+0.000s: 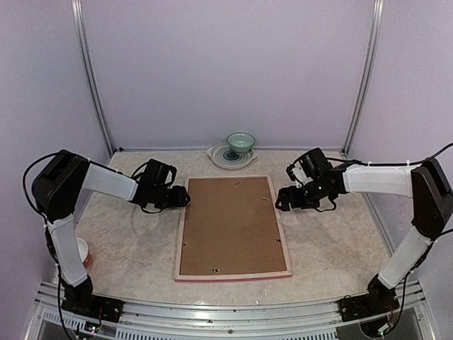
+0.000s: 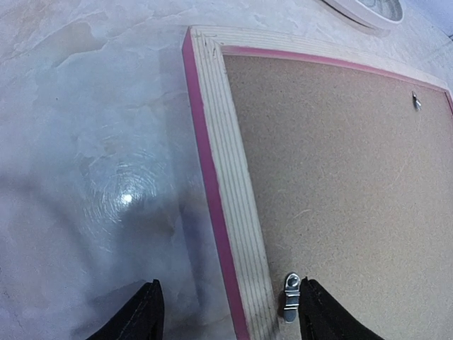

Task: Put the photo into the frame
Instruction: Press the fastener onto the backboard.

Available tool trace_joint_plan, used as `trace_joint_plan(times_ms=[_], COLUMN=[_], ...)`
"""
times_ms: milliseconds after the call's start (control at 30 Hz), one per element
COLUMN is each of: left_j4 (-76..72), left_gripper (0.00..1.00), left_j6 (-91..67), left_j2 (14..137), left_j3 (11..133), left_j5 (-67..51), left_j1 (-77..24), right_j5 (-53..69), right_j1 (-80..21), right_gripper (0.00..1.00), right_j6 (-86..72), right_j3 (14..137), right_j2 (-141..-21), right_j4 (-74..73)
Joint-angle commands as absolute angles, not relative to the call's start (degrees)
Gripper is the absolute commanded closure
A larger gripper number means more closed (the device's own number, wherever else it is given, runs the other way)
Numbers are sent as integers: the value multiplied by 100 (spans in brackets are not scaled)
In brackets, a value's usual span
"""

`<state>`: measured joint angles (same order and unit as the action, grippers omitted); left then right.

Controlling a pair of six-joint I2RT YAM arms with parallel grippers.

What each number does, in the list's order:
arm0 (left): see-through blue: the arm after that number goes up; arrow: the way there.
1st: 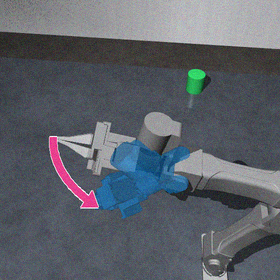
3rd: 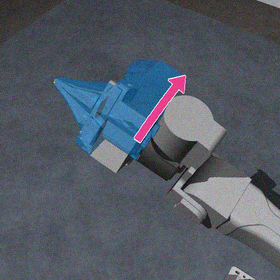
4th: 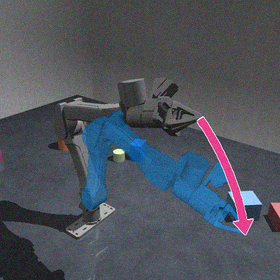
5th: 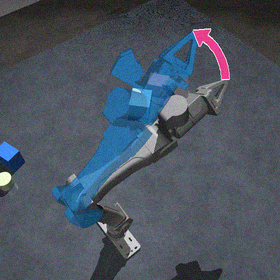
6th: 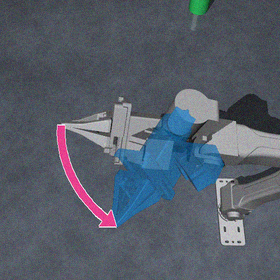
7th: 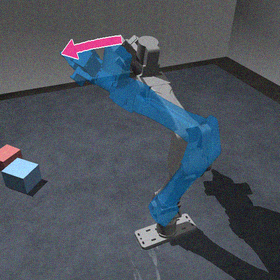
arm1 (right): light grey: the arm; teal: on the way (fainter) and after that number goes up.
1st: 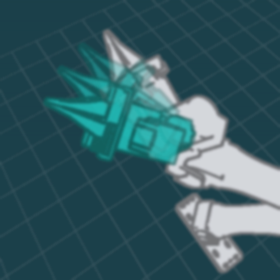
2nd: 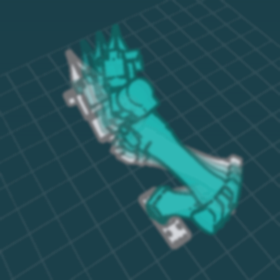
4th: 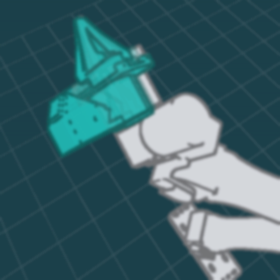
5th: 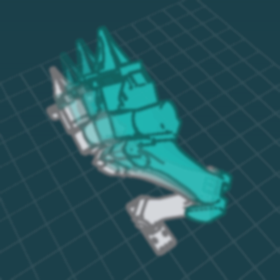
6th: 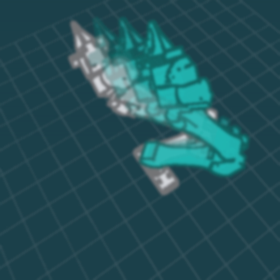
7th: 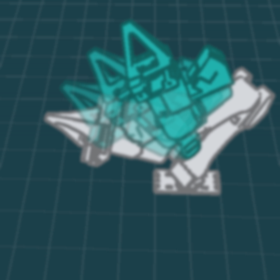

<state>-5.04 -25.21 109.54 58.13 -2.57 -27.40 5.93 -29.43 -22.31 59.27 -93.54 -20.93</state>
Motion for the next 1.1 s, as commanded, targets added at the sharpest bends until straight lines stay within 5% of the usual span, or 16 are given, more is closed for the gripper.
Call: trace_joint_plan(times_ms=[0, 1067], left_j4=[-465, 434], left_gripper=[36, 43], left_j6=[-2404, -2413], left_j2=[11039, 11203], left_j3=[5870, 6372], left_j5=[-155, 448], left_j1=[-2791, -3110], right_j5=[647, 690], right_j1=[-2874, -2809], right_gripper=[11, 11], right_j6=[-2310, -2233], right_j3=[5829, 5577], right_j2=[-9308, -9098], right_j4=[-1985, -1839])
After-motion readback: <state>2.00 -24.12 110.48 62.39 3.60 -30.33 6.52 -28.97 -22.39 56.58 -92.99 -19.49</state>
